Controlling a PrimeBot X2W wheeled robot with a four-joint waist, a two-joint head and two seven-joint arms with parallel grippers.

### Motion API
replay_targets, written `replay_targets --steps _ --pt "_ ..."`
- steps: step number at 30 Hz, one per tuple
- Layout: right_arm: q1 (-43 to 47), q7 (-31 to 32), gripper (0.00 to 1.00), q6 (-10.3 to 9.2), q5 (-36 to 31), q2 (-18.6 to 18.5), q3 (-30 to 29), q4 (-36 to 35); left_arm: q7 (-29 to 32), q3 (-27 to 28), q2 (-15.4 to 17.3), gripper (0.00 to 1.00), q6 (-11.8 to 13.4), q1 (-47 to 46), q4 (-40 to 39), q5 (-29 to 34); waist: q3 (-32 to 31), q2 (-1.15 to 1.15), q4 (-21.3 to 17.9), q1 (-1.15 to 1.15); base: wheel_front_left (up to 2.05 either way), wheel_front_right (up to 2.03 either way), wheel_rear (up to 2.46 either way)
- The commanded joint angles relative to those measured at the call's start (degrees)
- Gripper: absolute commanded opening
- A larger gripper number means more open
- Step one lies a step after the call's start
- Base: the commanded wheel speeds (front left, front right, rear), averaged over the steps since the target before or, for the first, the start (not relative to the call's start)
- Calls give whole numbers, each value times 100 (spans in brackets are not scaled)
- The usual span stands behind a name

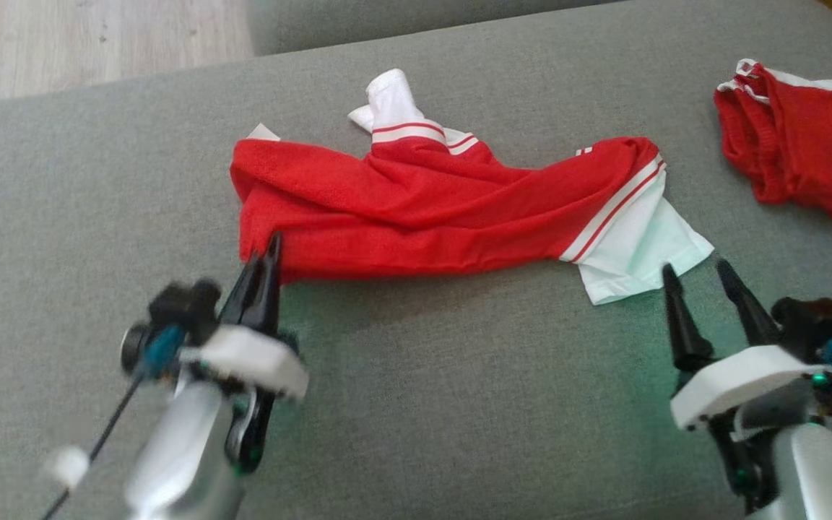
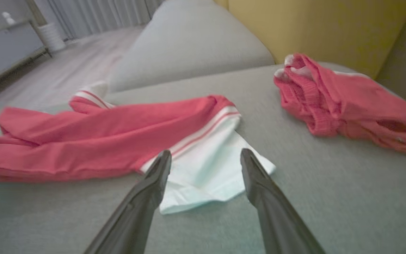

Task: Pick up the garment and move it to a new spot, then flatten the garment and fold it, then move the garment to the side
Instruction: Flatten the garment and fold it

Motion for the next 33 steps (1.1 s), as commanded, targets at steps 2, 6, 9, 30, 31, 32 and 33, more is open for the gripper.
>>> replay_targets --steps 2,6,9,30,31,32,33 --pt "-270 293 100 -4 -39 -20 -202 -37 -44 282 283 0 106 482 -412 -102 80 0 26 0 0 0 0" --pt "-475 552 100 -4 -144 -20 -582 169 75 374 340 0 208 991 -809 -275 184 0 109 0 0 0 0" --pt "-732 702 100 -4 -180 -20 -817 438 162 348 365 0 245 1145 -1049 -298 280 0 162 0 0 0 0" --pt "-2183 496 0 -4 -25 -20 -813 3215 253 332 460 0 337 1078 -1541 -393 601 0 325 0 0 0 0" --pt "-2152 394 0 -4 99 -20 -763 3057 214 358 463 0 338 1099 -1576 -420 548 0 303 0 0 0 0" --pt "-2125 299 0 -4 247 -20 -713 2846 159 394 463 0 335 1120 -1634 -455 483 0 273 0 0 0 0" --pt "-2093 227 0 -4 380 -20 -667 2595 107 439 450 0 316 1148 -1718 -522 415 0 241 0 0 0 0"
